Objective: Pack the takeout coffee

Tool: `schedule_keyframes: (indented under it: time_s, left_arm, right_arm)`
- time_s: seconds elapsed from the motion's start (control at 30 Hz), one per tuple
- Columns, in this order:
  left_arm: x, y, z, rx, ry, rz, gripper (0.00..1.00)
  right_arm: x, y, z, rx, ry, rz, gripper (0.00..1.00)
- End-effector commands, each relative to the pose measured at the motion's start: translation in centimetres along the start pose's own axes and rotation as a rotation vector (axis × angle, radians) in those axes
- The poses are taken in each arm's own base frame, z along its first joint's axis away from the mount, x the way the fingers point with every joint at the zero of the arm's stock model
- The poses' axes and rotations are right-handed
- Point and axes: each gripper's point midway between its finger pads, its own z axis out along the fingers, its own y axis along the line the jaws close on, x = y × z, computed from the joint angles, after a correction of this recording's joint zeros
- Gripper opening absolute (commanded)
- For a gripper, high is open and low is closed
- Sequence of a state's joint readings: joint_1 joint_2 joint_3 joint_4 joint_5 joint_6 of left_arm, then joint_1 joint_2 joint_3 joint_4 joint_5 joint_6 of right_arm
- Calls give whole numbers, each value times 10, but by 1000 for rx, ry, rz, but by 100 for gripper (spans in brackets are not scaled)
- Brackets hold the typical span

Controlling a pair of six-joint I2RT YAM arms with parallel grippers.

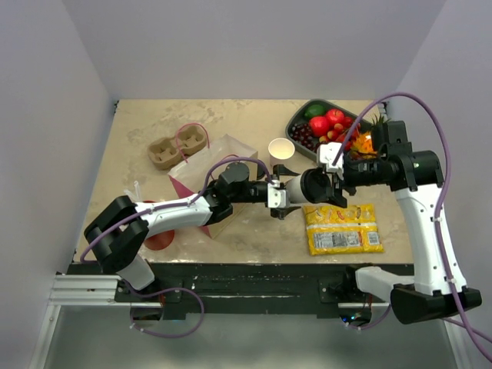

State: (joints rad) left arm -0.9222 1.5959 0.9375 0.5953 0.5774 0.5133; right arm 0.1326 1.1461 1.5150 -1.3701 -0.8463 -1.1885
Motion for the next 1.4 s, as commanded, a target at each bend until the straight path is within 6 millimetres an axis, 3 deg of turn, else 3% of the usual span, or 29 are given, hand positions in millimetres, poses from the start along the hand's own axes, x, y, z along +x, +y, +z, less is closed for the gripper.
schedule_keyframes:
  time_s: [0.0,0.27,0.43,0.6,0.8,1.07,1.17,1.37]
  left_arm:
    - [-22,7,2,-12,-67,53,100]
    - [-6,13,-1,-82,19,-108,100]
    - [-24,25,2,-103,10,-212,100]
    - [-23,31,3,-134,56,-320,100]
    - [-7,39,-7,-226,88,-454,100]
    - [5,56,-18,-275,142,-439,100]
    - [-12,58,-16,-242,125,-424,100]
    - [-92,91,-19,-241,2,-397,100]
  right_arm:
    - [5,-9,-5,18,63,94,66]
    - [0,-37,-14,91,109,134,61]
    - [-6,-67,-22,180,112,182,61]
    - [-21,-97,-30,264,64,230,61]
    - [-39,-94,-42,290,28,194,60]
    - [-30,-76,-44,259,69,184,57]
    - [-22,-76,-43,268,95,200,55]
    - [-18,-87,-34,300,68,260,51]
